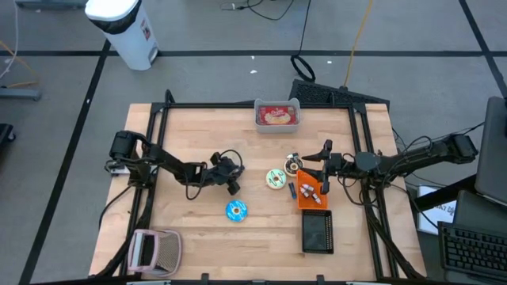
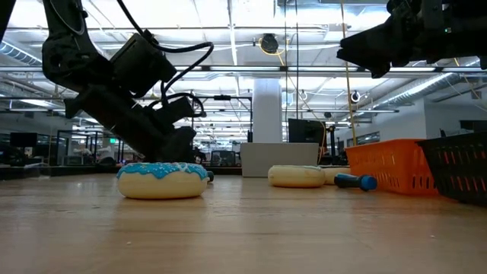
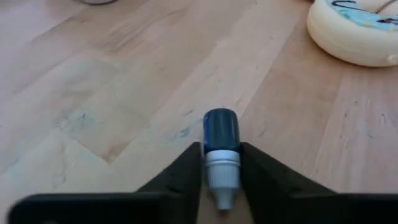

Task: Pick & Place Food Item
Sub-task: Put the dark blue food coloring bottle into the orange bin

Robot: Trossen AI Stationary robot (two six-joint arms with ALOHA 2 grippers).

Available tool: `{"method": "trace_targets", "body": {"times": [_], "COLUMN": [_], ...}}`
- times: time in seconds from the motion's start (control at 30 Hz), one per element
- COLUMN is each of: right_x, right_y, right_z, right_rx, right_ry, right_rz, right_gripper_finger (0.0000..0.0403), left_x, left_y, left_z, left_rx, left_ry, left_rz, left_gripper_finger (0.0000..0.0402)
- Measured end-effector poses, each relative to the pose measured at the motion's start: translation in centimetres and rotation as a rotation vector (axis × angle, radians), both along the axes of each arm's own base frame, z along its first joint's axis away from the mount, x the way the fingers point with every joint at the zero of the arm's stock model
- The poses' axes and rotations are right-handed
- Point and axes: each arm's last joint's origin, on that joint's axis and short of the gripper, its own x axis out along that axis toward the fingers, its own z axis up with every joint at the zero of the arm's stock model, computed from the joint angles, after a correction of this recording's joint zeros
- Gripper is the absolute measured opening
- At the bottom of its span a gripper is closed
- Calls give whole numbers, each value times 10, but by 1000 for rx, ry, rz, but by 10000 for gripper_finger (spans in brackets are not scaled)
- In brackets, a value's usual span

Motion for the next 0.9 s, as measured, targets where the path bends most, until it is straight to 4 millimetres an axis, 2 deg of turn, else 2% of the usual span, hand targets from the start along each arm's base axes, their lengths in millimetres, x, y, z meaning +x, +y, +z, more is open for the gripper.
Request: {"method": "trace_targets", "body": {"times": [0.13, 0.23, 0.33, 0.43, 0.57, 0.73, 0.9], "right_x": [0, 1, 3, 8, 16, 25, 33], "right_y": [0, -1, 0, 0, -2, -5, -10], "right_z": [0, -1, -5, -12, -26, -41, -46], "right_rx": [27, 41, 50, 74, 125, 245, 421], "right_ry": [-5, 1, 25, 66, 134, 179, 131], "right_rz": [-12, -31, -29, -38, -94, -130, -91], "right_gripper_finger": [164, 164, 164, 164, 164, 164, 172], "left_x": [4, 13, 31, 49, 73, 91, 99], "left_y": [0, -1, -2, -6, -13, -24, -37], "left_z": [6, 17, 39, 56, 87, 119, 139], "left_rx": [61, 131, 223, 342, 480, 640, 751], "left_ry": [-6, -6, -45, 9, 68, 114, 115], "left_rz": [-72, -140, -191, -257, -354, -415, -457], "left_gripper_finger": [58, 58, 67, 84, 78, 61, 76]}}
